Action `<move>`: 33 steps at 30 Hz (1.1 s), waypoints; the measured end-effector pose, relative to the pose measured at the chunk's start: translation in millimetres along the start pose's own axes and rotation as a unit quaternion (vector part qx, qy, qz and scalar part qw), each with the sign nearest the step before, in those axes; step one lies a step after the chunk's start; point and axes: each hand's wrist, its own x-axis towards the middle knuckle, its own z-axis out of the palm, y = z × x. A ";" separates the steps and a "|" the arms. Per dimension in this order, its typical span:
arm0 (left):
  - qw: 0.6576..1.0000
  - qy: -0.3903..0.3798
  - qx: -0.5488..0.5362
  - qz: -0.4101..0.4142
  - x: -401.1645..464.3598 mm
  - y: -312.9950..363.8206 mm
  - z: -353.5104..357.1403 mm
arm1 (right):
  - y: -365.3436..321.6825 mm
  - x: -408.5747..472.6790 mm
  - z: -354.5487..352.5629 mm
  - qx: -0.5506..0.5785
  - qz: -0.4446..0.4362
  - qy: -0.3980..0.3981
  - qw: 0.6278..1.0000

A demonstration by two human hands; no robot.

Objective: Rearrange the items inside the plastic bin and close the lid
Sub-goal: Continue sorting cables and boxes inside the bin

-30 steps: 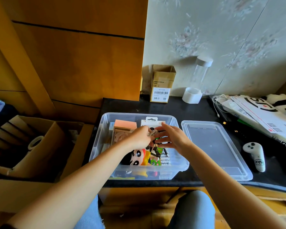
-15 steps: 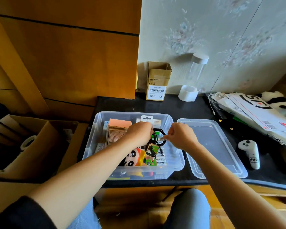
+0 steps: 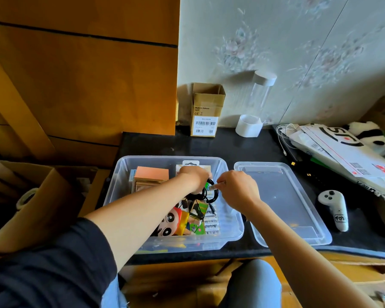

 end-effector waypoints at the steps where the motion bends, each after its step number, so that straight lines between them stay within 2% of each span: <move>1: 1.000 -0.015 -0.003 0.000 1.5 -0.8 -1.3 | 0.0 1.6 1.0 0.002 0.000 -0.014 1.000; 5: 0.997 -0.053 0.043 -0.021 2.2 -2.5 0.5 | -0.9 7.3 4.1 0.006 0.000 -0.042 0.999; 9: 0.991 -0.041 0.101 -0.073 -4.9 -13.1 -1.5 | -2.9 10.5 5.9 -0.083 -0.014 -0.036 0.996; 13: 0.984 0.008 0.145 -0.101 -15.9 -26.1 -5.5 | -16.8 14.5 13.0 -0.185 -0.073 -0.042 0.979; 17: 0.981 0.062 0.154 -0.103 -25.0 -30.2 -6.3 | -24.4 24.7 27.5 -0.241 -0.126 -0.056 0.961; 24: 0.983 0.111 0.103 -0.104 -32.7 -36.8 3.4 | -31.6 35.4 57.5 -0.204 -0.089 -0.060 0.973; 29: 0.982 0.127 0.104 -0.094 -34.2 -38.4 7.2 | -33.2 40.7 62.1 -0.125 -0.031 -0.092 0.987; 33: 0.981 0.140 0.096 -0.096 -36.0 -40.5 9.5 | -30.9 38.8 61.9 -0.182 -0.065 -0.128 0.973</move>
